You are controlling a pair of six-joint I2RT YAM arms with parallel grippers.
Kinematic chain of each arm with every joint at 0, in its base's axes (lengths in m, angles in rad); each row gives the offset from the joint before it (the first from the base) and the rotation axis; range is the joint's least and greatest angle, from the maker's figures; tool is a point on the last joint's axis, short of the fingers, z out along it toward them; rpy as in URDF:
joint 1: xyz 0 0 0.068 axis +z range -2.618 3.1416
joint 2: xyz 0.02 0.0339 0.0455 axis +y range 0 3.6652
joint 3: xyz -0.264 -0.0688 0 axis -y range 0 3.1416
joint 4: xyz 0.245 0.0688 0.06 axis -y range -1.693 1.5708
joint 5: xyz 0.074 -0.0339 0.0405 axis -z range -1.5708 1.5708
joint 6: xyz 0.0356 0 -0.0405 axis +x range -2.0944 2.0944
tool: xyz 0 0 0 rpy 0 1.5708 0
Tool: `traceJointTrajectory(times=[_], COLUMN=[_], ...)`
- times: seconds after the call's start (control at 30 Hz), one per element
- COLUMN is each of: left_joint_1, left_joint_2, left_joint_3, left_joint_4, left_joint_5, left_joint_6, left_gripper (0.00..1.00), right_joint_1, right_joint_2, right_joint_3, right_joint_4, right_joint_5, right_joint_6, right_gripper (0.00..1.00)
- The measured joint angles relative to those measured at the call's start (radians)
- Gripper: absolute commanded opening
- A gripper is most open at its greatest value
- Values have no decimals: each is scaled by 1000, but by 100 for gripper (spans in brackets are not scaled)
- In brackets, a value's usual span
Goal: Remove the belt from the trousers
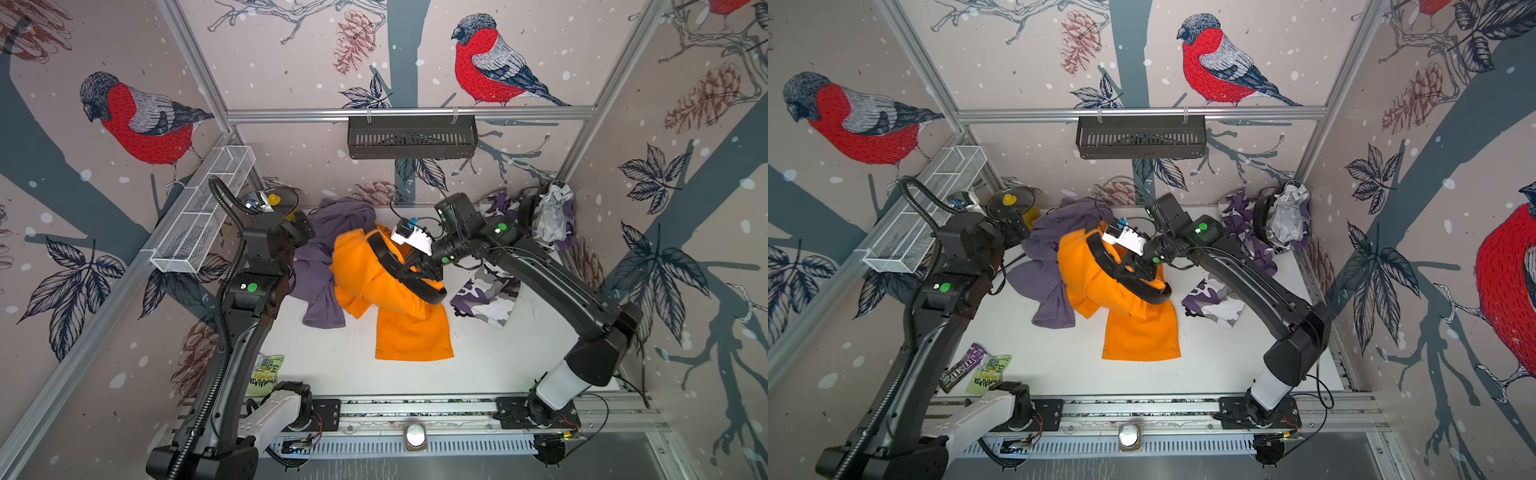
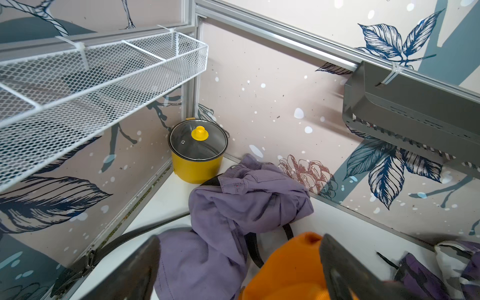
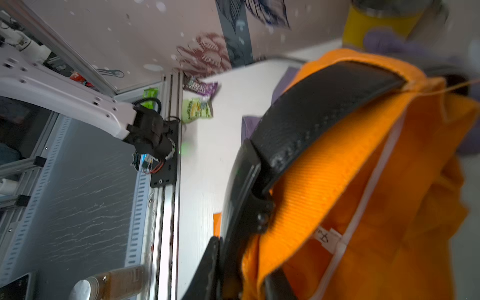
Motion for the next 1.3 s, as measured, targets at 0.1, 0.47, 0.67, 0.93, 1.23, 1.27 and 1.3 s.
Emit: traceJointTrajectory(times=[0.1, 0.47, 0.67, 0.93, 1.23, 1.27, 1.3], left_joint_1=[0, -12, -32, -44, -49, -51, -52], left_joint_2=[29, 107, 116, 118, 119, 121, 122], left_joint_3=[-20, -116, -155, -175, -177, -177, -177], left_joint_4=[0, 49, 76, 90, 100, 101, 103], left_joint_5=[5, 187, 227, 236, 237, 237, 238], left_joint_6=[0, -21, -23, -27, -27, -27, -27], left_gripper=[94, 94, 94, 94, 94, 94, 94], right_joint_1=[-160, -71, 99, 256, 325, 332, 335], right_joint_2=[62, -61, -123, -60, -71, -70, -66], right_joint_3=[-197, -278, -330, -398, -457, -463, -473], right_joint_4=[31, 199, 243, 274, 294, 296, 298], right_joint_5=[27, 582, 787, 932, 1006, 1011, 1011], right_joint_6=[62, 319, 422, 497, 523, 523, 523], right_gripper=[45, 81, 88, 83, 79, 78, 78])
